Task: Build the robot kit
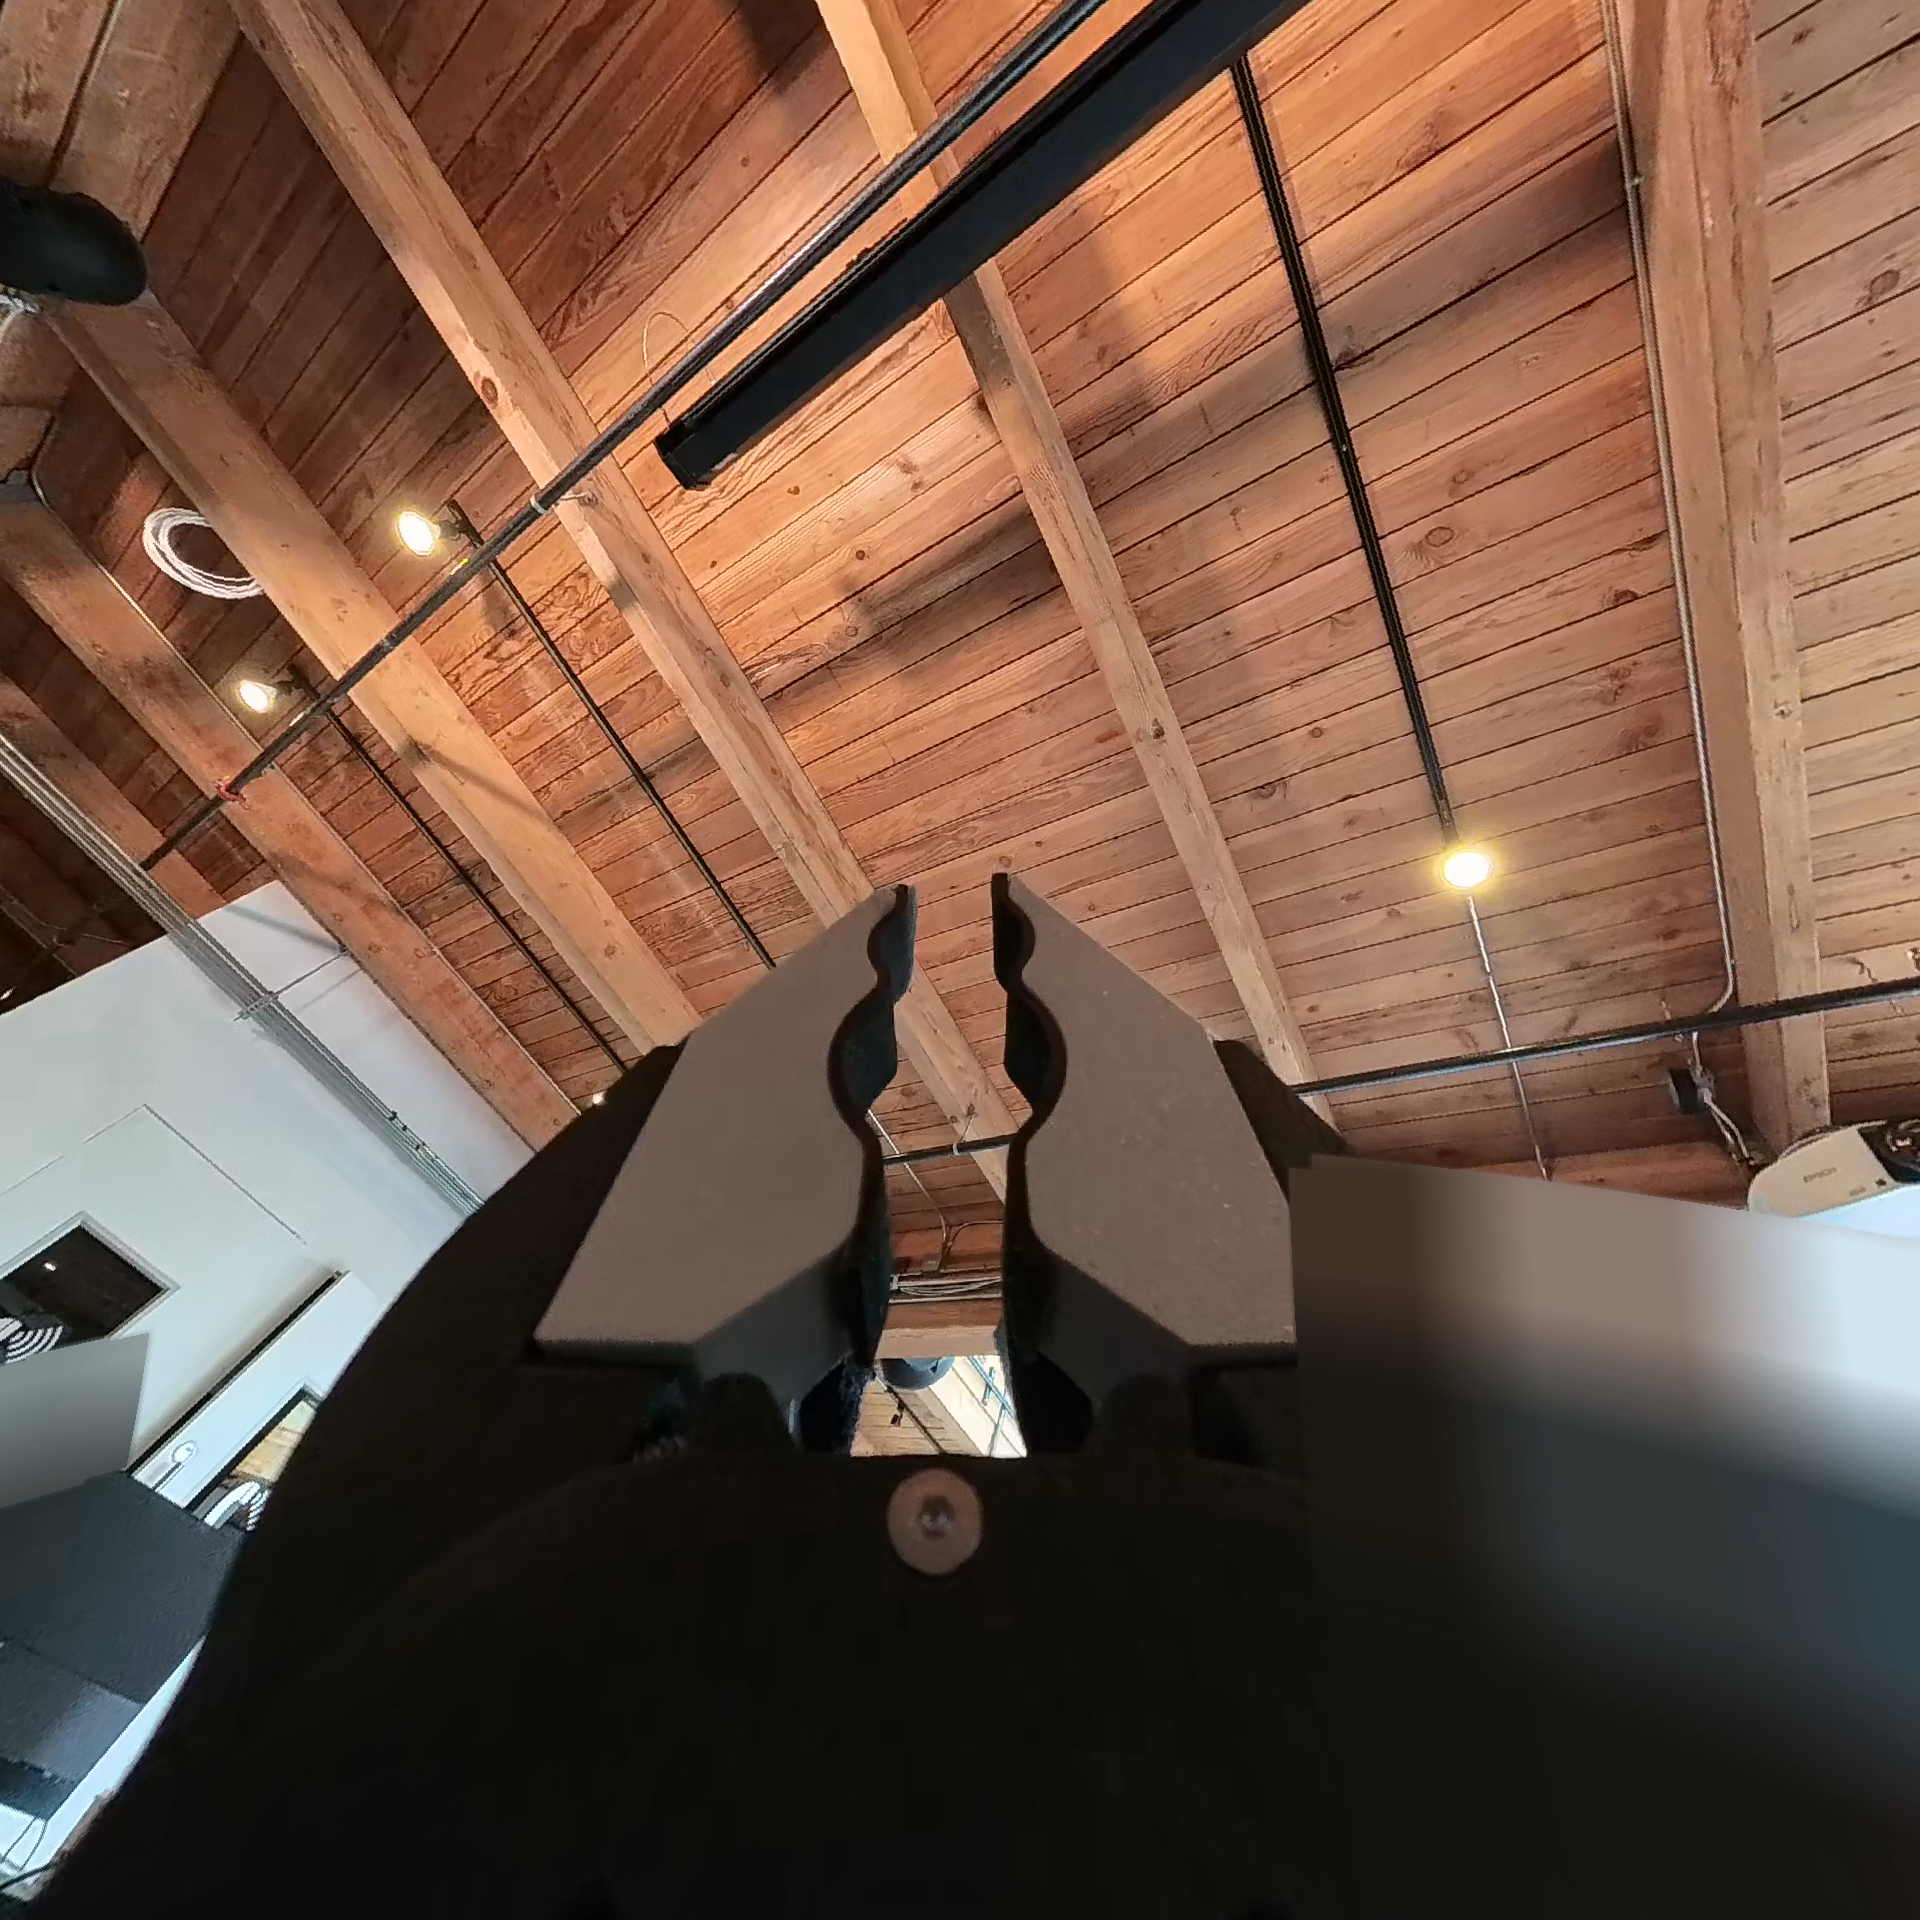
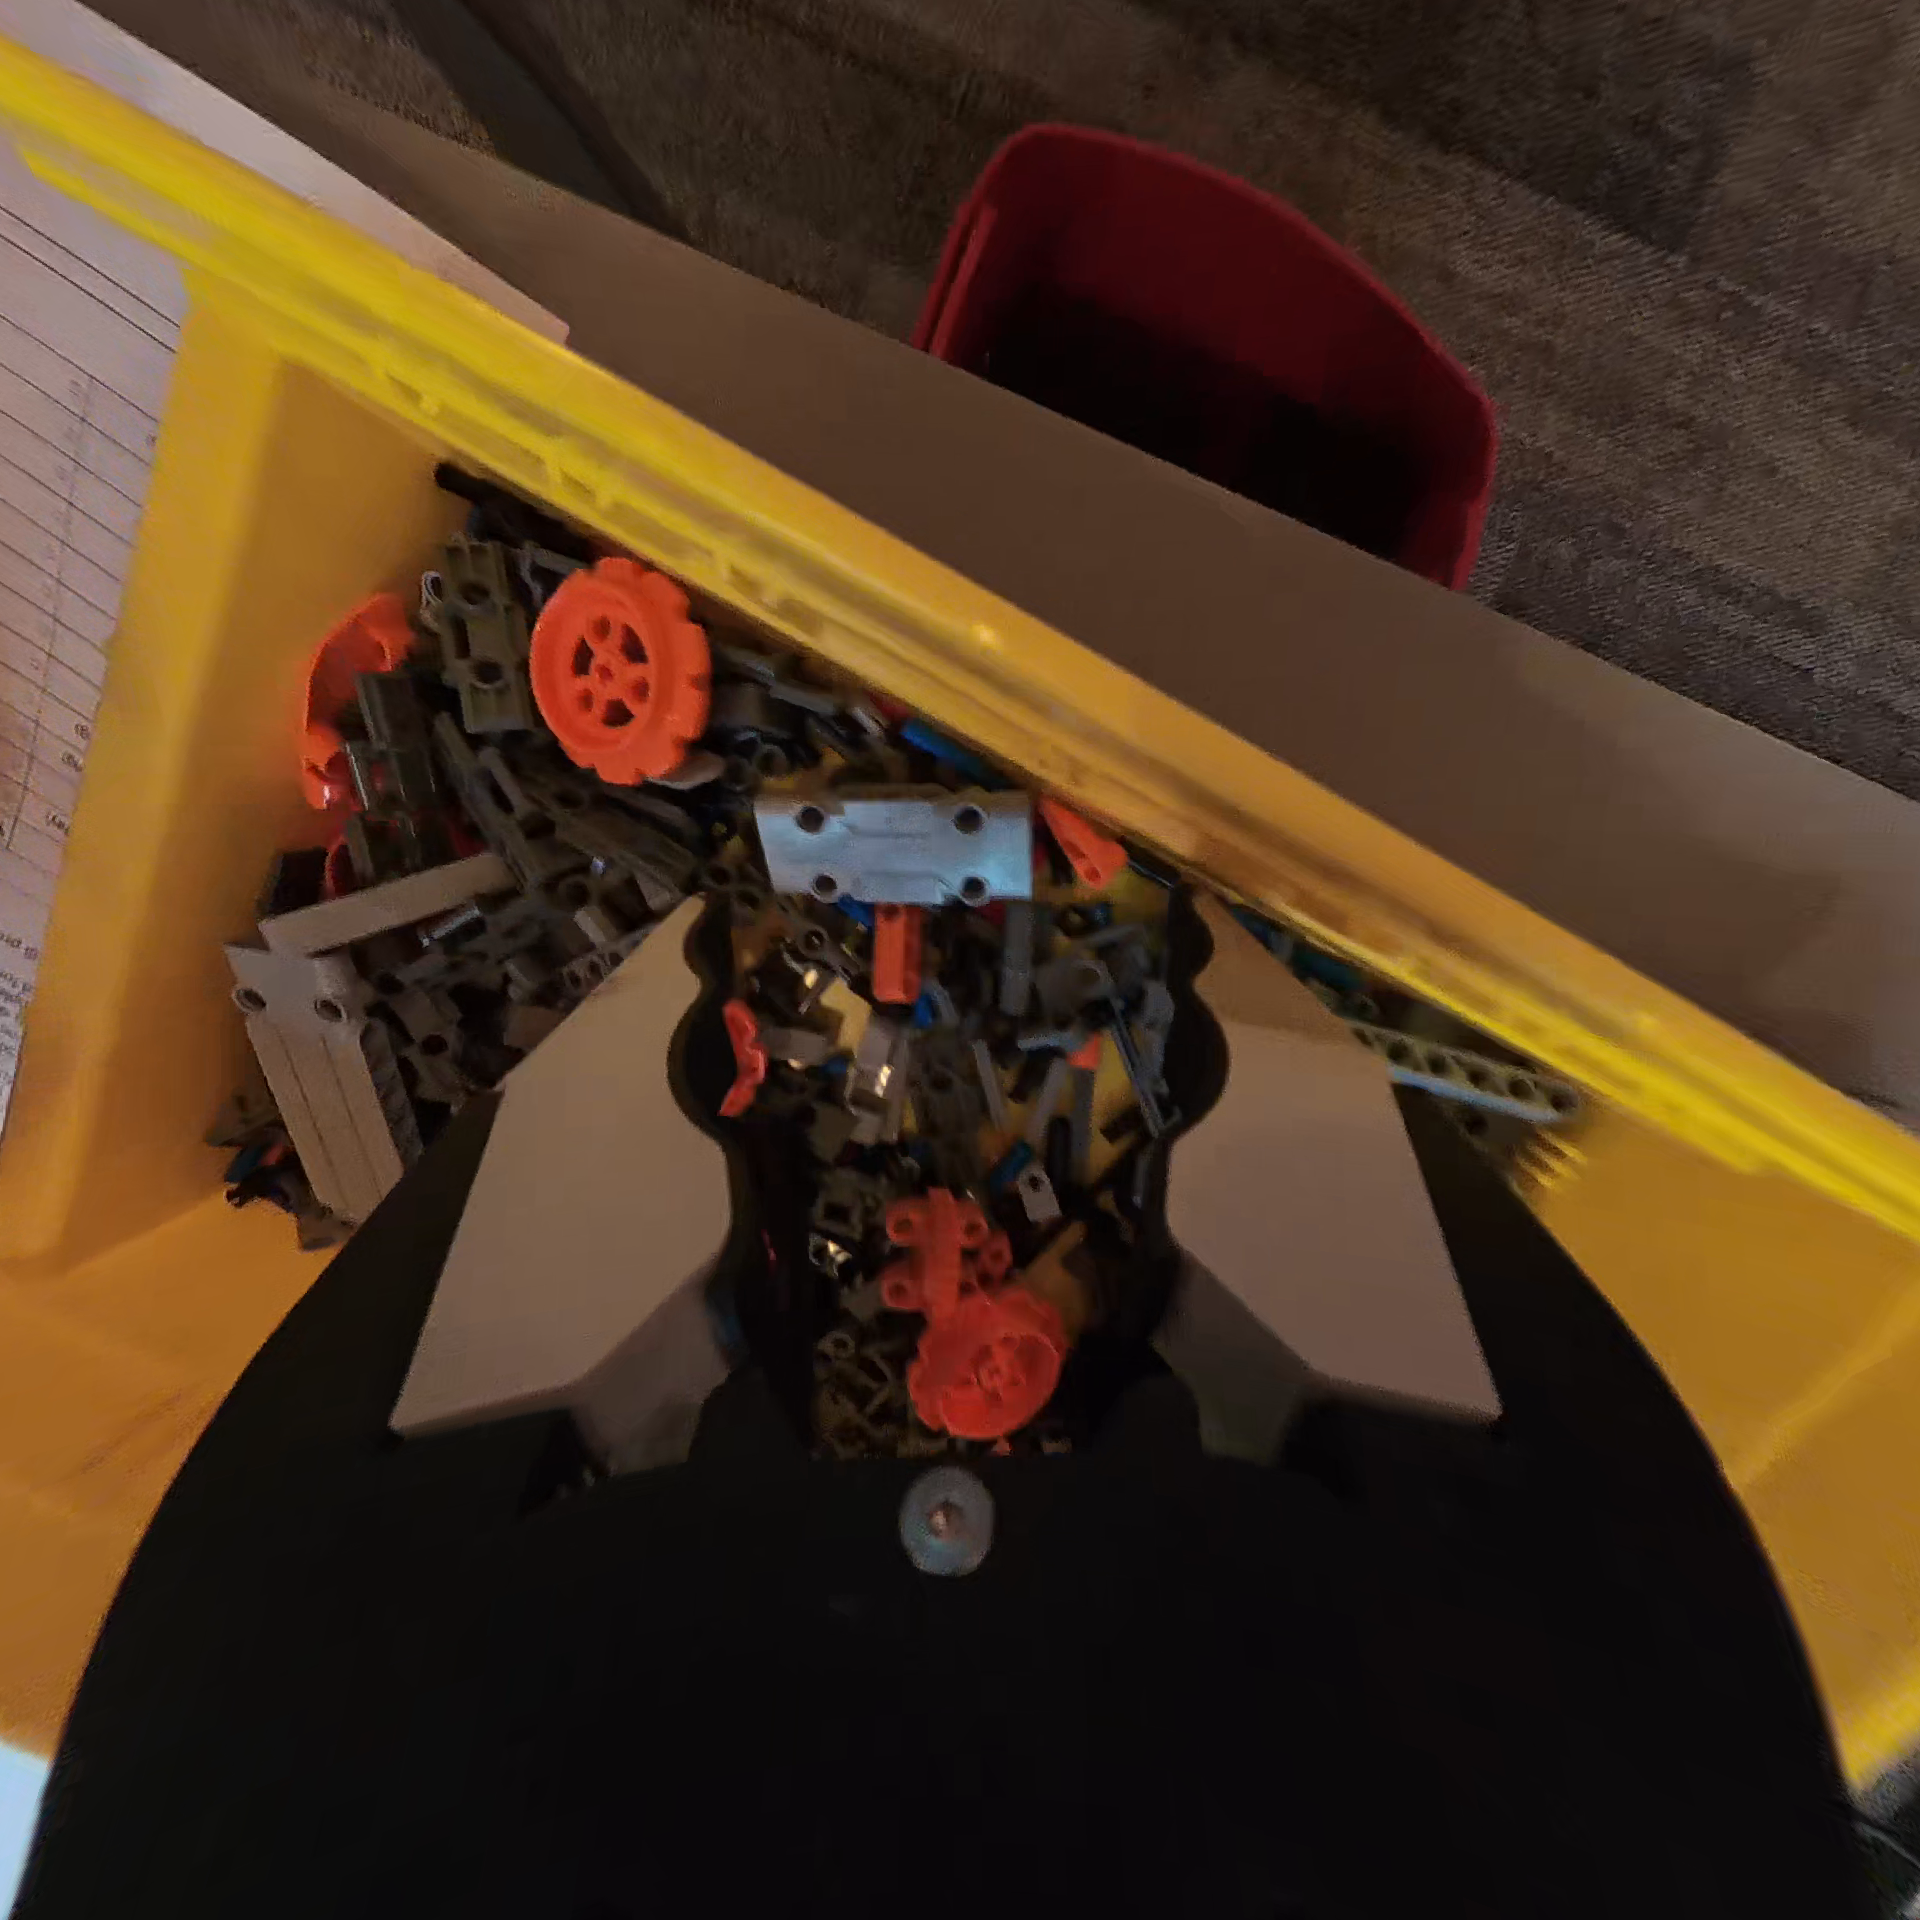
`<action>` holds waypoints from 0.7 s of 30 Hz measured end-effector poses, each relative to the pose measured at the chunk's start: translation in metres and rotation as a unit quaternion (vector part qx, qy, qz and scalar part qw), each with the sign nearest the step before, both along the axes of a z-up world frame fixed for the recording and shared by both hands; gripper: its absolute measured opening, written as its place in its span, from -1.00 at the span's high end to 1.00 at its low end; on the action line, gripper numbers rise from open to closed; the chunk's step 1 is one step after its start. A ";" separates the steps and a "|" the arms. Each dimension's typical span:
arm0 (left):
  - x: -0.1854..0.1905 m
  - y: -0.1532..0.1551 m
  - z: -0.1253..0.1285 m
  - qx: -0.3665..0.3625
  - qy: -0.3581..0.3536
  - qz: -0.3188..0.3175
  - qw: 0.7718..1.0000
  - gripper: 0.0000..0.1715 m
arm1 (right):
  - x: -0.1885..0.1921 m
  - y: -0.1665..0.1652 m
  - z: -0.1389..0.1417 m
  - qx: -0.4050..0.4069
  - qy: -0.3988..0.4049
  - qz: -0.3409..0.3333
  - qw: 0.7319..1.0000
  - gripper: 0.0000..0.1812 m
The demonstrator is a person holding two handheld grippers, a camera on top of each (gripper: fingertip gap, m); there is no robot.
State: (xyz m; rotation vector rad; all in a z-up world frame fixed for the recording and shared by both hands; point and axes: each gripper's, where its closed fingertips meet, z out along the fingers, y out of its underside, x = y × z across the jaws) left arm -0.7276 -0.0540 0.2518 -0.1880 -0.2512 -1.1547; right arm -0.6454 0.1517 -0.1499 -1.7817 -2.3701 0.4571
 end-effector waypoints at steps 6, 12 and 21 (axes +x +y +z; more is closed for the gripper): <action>-0.001 -0.001 0.000 0.001 -0.001 -0.001 1.000 0.86 | -0.002 -0.010 -0.022 0.038 -0.039 0.006 0.998 0.36; -0.004 -0.004 -0.001 0.004 -0.006 0.000 1.000 0.86 | 0.013 0.011 -0.001 0.067 -0.033 -0.024 0.997 0.37; -0.012 -0.006 -0.004 0.006 -0.016 0.002 1.000 0.86 | 0.110 0.087 0.013 0.116 -0.125 -0.170 0.971 0.38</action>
